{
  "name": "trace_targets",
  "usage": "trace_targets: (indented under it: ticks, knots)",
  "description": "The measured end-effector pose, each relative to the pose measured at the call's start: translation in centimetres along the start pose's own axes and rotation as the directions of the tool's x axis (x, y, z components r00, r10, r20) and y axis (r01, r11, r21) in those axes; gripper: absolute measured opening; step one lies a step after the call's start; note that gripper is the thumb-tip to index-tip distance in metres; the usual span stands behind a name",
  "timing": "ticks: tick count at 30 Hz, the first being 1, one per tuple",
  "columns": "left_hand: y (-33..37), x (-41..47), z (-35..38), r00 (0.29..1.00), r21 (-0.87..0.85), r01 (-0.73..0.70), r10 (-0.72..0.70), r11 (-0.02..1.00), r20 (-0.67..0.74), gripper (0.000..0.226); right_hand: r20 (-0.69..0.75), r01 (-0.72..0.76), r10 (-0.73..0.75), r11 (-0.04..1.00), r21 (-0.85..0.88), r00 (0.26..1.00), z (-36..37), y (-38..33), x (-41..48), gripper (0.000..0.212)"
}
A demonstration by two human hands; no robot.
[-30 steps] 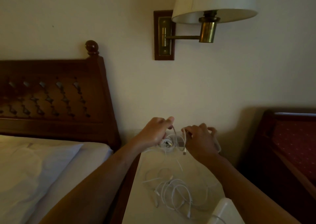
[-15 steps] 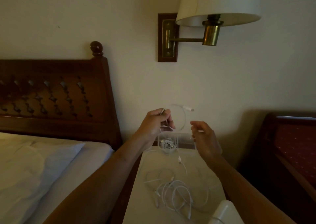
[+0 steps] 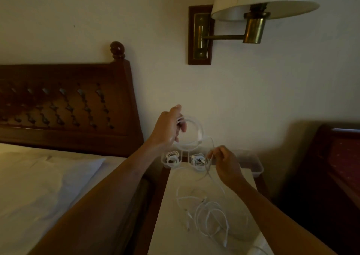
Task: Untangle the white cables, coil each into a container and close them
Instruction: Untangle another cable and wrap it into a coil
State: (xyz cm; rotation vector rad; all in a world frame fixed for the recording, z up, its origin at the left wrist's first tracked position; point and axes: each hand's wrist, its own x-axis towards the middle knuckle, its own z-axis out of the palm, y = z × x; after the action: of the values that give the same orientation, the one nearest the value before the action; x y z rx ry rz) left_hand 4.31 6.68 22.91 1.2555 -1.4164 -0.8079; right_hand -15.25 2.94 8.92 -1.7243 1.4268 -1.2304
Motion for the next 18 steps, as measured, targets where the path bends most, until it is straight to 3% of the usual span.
trace_targets:
  ticks: [2, 4, 6, 9, 13, 15, 18]
  knots:
    - [-1.9, -0.1, -0.8, 0.998, 0.245, -0.027, 0.011, 0.969, 0.063, 0.078, -0.029, 0.06, -0.059, 0.998, 0.011, 0.998, -0.7, -0.8, 0.9, 0.025]
    - [-3.7, -0.1, -1.0, 0.99, 0.402, -0.033, -0.024, 0.915, 0.137, 0.054, 0.002, 0.123, -0.123, 0.992, 0.014, 0.992, -1.3, -1.8, 1.8, 0.025]
    - [-4.9, -0.5, -0.4, 0.974, 0.441, -0.015, -0.087, 0.897, 0.209, 0.038, 0.045, 0.188, -0.188, 0.982, 0.01, 0.981, -1.6, -2.6, 2.4, 0.027]
    - [-5.1, -0.9, 0.8, 0.958, 0.276, -0.027, -0.054, 0.961, 0.281, 0.056, 0.087, 0.266, -0.266, 0.964, 0.016, 0.96, -2.0, -3.6, 2.8, 0.025]
    - [-4.4, -0.5, 1.6, 0.958, 0.148, -0.119, 0.074, 0.982, 0.278, 0.038, 0.049, 0.278, -0.28, 0.96, 0.039, 0.959, -1.8, -4.0, 2.0, 0.019]
    - [-4.2, -0.3, 1.8, 0.959, 0.083, -0.134, 0.108, 0.987, 0.261, 0.037, 0.105, 0.27, -0.266, 0.963, -0.021, 0.958, -1.2, -3.3, 0.8, 0.012]
    - [-2.9, -0.2, 1.7, 0.96, -0.021, -0.185, 0.186, 0.982, 0.209, 0.038, 0.207, 0.267, -0.235, 0.953, -0.142, 0.95, 0.2, -0.8, -1.4, 0.02]
